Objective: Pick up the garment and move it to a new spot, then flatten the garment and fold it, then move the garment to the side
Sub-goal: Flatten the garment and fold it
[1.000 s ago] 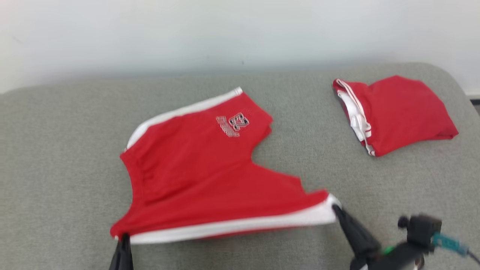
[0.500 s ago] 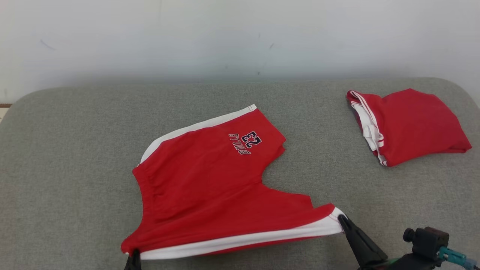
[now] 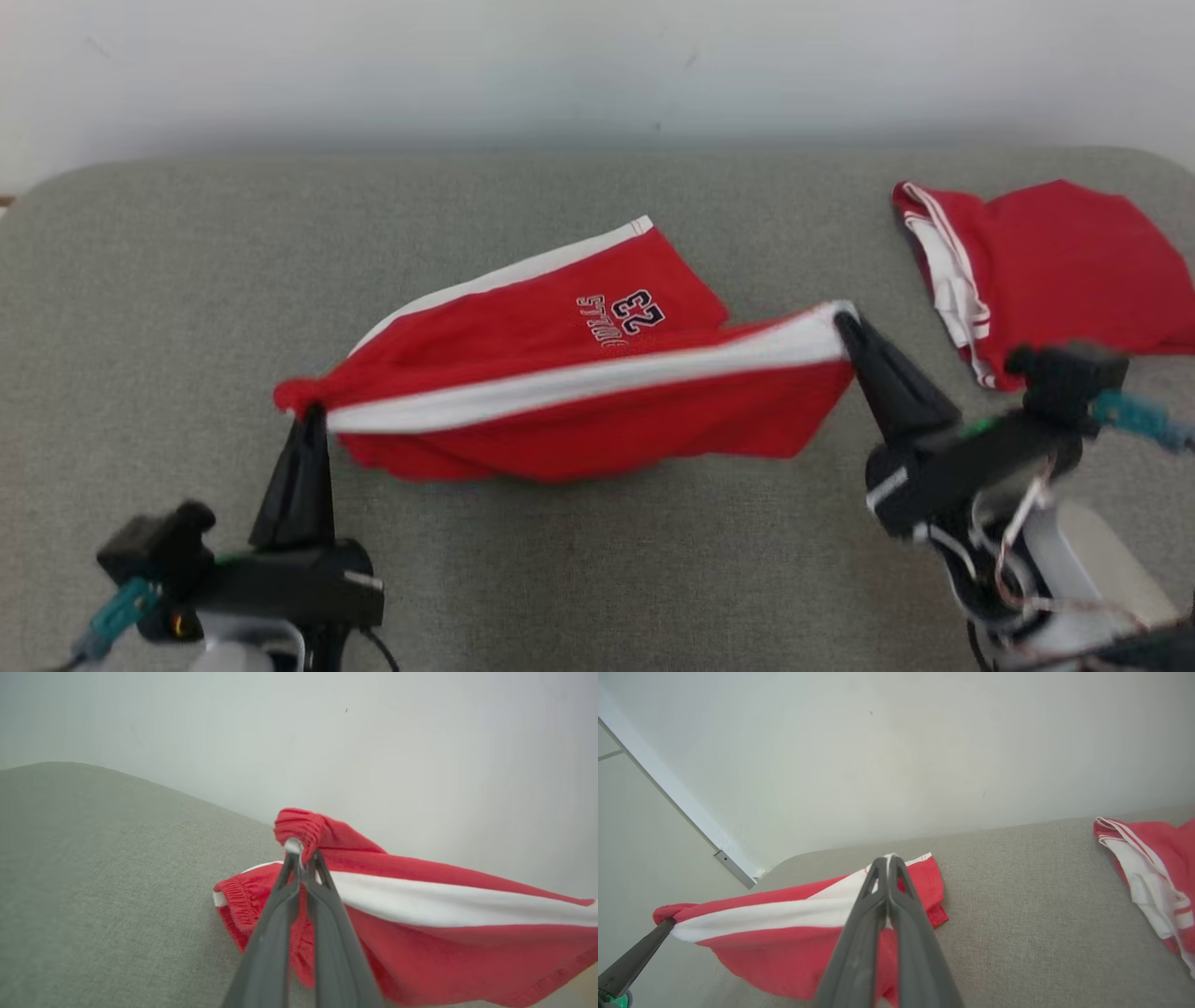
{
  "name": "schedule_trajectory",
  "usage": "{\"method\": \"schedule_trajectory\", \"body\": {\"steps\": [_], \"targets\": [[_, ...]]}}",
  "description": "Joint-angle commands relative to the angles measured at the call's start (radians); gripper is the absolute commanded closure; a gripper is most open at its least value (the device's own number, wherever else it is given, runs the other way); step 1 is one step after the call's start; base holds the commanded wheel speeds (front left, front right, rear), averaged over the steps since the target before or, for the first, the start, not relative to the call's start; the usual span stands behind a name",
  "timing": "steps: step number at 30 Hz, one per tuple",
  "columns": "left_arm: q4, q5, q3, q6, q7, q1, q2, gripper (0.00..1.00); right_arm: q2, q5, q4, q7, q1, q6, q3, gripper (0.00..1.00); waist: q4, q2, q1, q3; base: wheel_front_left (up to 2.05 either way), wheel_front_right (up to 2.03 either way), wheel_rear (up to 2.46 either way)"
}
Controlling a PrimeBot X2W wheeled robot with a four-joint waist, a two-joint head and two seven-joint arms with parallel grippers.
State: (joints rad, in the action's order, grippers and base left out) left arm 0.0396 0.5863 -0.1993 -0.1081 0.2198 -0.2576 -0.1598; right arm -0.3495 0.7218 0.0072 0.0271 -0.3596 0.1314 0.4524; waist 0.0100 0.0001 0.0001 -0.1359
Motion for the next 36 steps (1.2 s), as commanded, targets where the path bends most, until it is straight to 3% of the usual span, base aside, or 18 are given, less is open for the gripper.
{"method": "schedule_trajectory", "body": {"steps": [1, 10, 22, 36], "targets": [[0.019, -0.003, 0.003, 0.002, -0.006, -0.037, -0.007, 1.0, 0.004, 0.001, 0.027, 0.001, -0.053, -0.001, -0.002, 1.0, 0.012, -0.0001, -0.0001, -0.046, 0.0, 0.0, 0.0], [0.207, 0.028, 0.006, 0.025, -0.015, -0.265, 0.026, 1.0, 0.046, 0.026, 0.328, 0.015, -0.374, -0.001, 0.053, 1.0, 0.051, -0.0001, -0.0001, -0.146, 0.0, 0.0, 0.0], [0.457, 0.028, -0.003, 0.071, 0.02, -0.465, 0.054, 1.0, 0.122, 0.068, 0.731, -0.065, -0.686, -0.001, 0.163, 1.0, 0.085, -0.0001, -0.0001, -0.243, 0.0, 0.0, 0.0], [0.628, 0.004, -0.028, 0.125, 0.039, -0.626, 0.069, 1.0, 0.176, 0.108, 0.99, -0.121, -0.876, -0.001, 0.269, 1.0, 0.105, -0.0001, -0.0001, -0.319, 0.0, 0.0, 0.0]]}}
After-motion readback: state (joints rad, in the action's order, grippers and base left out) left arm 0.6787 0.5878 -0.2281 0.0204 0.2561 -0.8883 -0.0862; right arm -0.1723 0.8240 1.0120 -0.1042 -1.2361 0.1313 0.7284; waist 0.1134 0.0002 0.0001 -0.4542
